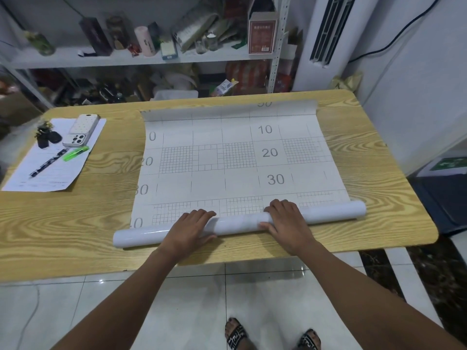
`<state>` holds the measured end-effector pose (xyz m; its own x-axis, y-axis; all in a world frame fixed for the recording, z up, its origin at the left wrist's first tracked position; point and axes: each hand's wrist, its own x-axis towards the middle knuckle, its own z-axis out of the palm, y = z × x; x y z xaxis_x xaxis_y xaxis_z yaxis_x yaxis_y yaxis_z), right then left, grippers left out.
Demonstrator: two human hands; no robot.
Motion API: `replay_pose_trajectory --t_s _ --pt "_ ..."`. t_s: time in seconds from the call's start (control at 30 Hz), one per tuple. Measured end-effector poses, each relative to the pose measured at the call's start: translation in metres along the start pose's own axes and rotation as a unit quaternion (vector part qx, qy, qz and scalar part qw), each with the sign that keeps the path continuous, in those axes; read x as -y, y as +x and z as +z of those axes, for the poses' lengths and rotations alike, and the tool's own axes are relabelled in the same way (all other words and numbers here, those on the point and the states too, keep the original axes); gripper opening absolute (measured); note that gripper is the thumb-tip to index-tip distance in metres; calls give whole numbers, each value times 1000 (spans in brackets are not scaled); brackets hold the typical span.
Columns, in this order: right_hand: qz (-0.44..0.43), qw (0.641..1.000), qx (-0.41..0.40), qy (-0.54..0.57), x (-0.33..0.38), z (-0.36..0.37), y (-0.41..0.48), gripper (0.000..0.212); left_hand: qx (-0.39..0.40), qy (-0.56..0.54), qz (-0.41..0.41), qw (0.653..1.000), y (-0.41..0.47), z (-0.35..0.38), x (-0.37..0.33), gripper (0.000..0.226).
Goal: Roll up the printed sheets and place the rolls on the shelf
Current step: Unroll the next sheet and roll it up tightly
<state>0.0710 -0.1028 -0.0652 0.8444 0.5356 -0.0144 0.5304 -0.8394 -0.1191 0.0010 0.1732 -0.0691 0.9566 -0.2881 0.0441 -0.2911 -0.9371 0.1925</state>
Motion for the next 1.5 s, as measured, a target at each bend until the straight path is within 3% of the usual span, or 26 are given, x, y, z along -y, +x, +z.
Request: replay_pose_trajectory --t_s 0.4,0.8,0.93,1.1,1.27,1.5 --pt "-9 999 22 38 2 -8 0 66 -12 -39 1 999 0 6 1 69" --pt "-12 1000 1 8 1 -5 2 72 -3 -58 6 998 1 11 4 61" --pt "-2 998 -28 -48 1 0 3 54 -10 -68 6 998 3 10 3 57" --pt "8 996 -44 -73 4 3 4 50 -17 -63 6 998 4 8 3 53" --pt "1 997 -51 -52 3 4 1 47 -14 -51 2 999 2 5 1 44" --pt "-10 998 -52 23 5 9 -3 47 -3 -38 -5 999 -2 -1 1 56"
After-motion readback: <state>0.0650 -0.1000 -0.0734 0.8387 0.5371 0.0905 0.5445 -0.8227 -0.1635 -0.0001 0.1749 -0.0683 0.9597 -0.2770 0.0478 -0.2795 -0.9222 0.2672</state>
